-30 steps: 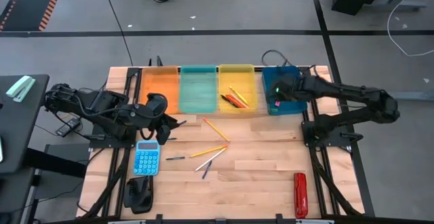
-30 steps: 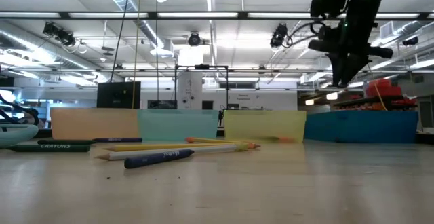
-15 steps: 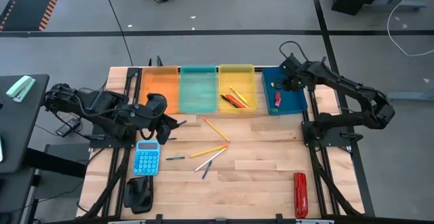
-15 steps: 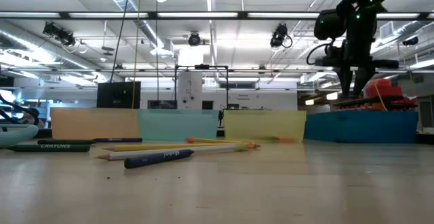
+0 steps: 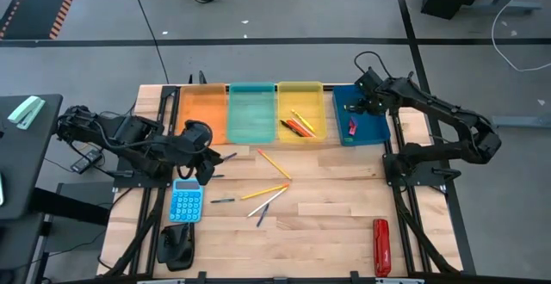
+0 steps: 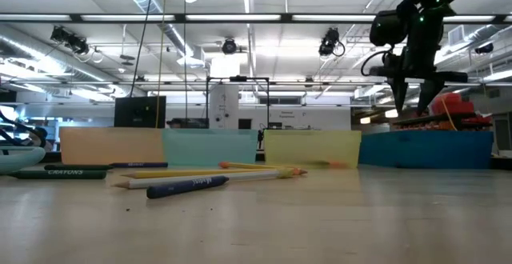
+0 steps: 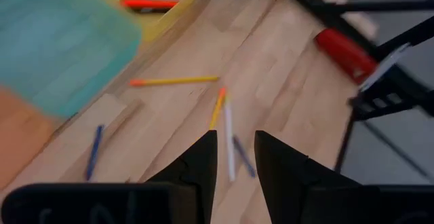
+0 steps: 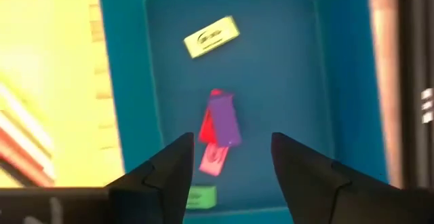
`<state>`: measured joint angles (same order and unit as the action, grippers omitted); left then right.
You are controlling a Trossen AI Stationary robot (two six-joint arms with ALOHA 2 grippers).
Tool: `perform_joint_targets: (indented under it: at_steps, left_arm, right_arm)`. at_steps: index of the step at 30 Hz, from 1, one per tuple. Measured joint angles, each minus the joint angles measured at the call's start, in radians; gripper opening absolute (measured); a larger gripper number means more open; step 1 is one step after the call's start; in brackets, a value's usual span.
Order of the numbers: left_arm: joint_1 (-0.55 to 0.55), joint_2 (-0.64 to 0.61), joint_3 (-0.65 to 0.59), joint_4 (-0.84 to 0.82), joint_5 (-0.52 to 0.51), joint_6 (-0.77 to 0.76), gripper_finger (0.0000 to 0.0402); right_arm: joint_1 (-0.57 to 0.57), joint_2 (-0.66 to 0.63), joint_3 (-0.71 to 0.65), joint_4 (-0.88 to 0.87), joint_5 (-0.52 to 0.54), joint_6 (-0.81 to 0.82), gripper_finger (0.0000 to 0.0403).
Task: Sort crayons/erasers/pens/pencils in bins
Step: Put the dark green crayon into the orange bin
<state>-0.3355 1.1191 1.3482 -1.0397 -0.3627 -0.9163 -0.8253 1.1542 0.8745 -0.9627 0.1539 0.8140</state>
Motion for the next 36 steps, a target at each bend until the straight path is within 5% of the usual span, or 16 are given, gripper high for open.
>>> perform_joint_targets:
  at_steps: [9, 15, 21, 28, 36]
  left_arm:
    - [0.011, 0.0, 0.0, -0.249, -0.042, -0.163, 0.0107]
    - [0.04, 0.0, 0.0, -0.25, 0.061, -0.1, 0.0095]
    - [0.053, 0.0, 0.0, -0.216, 0.164, 0.114, 0.0072]
    - [0.075, -0.001, -0.011, -0.163, 0.08, 0.362, 0.0049]
    - [0.148, -0.001, -0.185, -0.011, 0.136, 0.49, 0.0024]
  right_arm:
    - [0.182, -0.002, 0.0, 0.002, -0.115, 0.015, 0.0205]
    - [0.405, -0.017, 0.0, 0.034, -0.109, 0.077, 0.0205]
    - [0.629, -0.07, 0.0, 0.063, 0.056, 0.231, 0.0205]
    - [0.828, -0.102, 0.0, 0.125, 0.208, 0.264, 0.0205]
    - [1.062, -0.102, 0.0, 0.129, 0.421, 0.422, 0.0205]
